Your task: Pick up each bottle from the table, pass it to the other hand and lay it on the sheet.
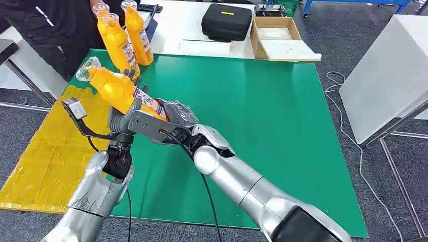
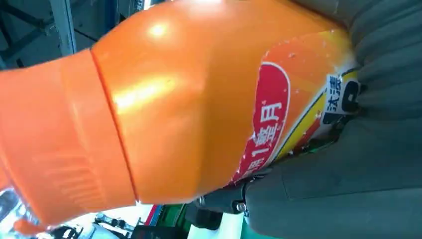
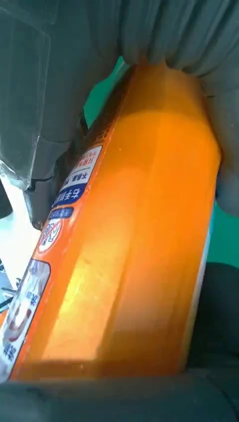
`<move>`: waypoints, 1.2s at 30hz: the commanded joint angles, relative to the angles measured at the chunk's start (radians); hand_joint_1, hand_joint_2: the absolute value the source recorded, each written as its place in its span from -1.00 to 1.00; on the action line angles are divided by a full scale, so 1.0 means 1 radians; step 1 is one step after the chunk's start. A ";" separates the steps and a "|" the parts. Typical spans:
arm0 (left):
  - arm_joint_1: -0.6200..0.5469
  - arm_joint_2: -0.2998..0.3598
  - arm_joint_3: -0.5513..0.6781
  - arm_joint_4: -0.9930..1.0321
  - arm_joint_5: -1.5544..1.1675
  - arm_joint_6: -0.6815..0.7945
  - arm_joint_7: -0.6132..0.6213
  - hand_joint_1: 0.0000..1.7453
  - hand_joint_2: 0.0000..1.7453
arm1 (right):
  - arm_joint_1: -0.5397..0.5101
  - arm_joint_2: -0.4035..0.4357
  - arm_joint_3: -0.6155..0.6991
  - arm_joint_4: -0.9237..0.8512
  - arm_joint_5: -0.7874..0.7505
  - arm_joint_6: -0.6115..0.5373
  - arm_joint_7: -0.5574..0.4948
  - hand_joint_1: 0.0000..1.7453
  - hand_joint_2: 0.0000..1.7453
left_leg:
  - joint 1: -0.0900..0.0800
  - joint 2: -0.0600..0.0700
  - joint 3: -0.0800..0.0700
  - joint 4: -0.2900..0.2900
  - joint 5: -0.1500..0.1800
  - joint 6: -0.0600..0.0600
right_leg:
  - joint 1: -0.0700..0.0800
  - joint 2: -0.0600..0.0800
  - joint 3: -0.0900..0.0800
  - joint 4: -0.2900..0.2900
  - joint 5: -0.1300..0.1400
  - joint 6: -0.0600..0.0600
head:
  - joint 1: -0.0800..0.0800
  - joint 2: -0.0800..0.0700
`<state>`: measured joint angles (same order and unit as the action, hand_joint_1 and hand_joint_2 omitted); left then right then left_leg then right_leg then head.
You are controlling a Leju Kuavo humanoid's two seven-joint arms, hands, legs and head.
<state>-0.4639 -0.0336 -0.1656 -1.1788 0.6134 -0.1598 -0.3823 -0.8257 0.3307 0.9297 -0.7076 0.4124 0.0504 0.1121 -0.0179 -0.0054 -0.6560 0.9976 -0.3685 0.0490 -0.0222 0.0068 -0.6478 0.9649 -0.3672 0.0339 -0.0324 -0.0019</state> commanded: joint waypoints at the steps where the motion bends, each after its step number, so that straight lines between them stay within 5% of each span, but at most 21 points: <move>1: -0.082 -0.039 -0.007 0.009 -0.014 0.003 0.023 1.00 1.00 | -0.014 0.018 0.118 0.050 -0.006 0.018 0.011 1.00 1.00 | 0.002 -0.004 0.007 0.002 -0.004 -0.006 | 0.002 -0.005 0.009 0.002 -0.005 -0.004 | 0.000 0.000; 22: -0.070 -0.010 0.041 0.026 0.007 -0.034 0.018 1.00 1.00 | -0.024 0.018 0.081 0.124 0.009 0.007 -0.007 0.96 1.00 | 0.002 -0.002 0.006 0.001 -0.003 -0.005 | 0.002 -0.004 0.008 0.000 -0.004 -0.003 | 0.000 0.000; 23: -0.063 -0.006 0.052 0.025 0.009 -0.040 0.012 1.00 1.00 | -0.022 0.018 0.024 0.129 0.014 -0.027 -0.039 -0.38 1.00 | 0.002 -0.002 0.004 0.000 -0.002 -0.004 | 0.002 -0.003 0.005 0.000 -0.002 -0.002 | 0.000 0.000; 24: -0.059 -0.004 0.058 0.024 0.007 -0.046 0.010 1.00 1.00 | -0.025 0.018 0.002 0.135 0.028 -0.023 -0.053 -0.38 1.00 | 0.002 -0.002 0.007 0.001 -0.003 -0.005 | 0.002 -0.003 0.008 0.000 -0.004 -0.003 | 0.000 0.000; 25: -0.058 -0.005 0.061 0.024 0.006 -0.048 0.010 1.00 1.00 | -0.025 0.018 -0.011 0.137 0.039 -0.018 -0.059 -1.00 1.00 | 0.002 -0.002 0.005 0.000 -0.002 -0.004 | 0.002 -0.003 0.006 0.000 -0.003 -0.003 | 0.000 0.000; 26: -0.054 -0.003 0.068 0.024 0.003 -0.052 0.008 1.00 1.00 | -0.019 0.017 -0.045 0.129 0.086 -0.013 -0.081 -1.00 -1.00 | 0.002 -0.002 0.004 0.000 -0.001 -0.003 | 0.002 -0.003 0.005 0.000 -0.002 -0.002 | 0.000 0.000; 32: -0.045 0.010 0.096 0.034 -0.004 -0.060 0.004 1.00 1.00 | 0.032 -0.012 -0.221 0.005 0.165 -0.038 -0.103 -1.00 -1.00 | 0.002 -0.002 0.004 0.001 -0.002 -0.004 | 0.001 -0.002 0.005 0.000 -0.002 -0.002 | 0.000 0.000; 36: -0.020 0.052 0.155 0.057 -0.034 -0.083 -0.010 1.00 1.00 | 0.123 -0.116 -0.345 -0.203 0.226 -0.045 -0.103 -1.00 -1.00 | 0.002 -0.002 0.008 0.001 -0.004 -0.005 | 0.002 -0.003 0.010 0.000 -0.004 -0.003 | 0.000 0.000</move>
<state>-0.4653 -0.0347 -0.0942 -1.1936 0.6123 -0.2205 -0.3792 -0.7963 0.3338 0.7991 -0.6791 0.5734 0.0194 0.0129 -0.0179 -0.0055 -0.6561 0.9975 -0.3685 0.0490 -0.0222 0.0068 -0.6476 0.9650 -0.3672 0.0339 -0.0324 -0.0019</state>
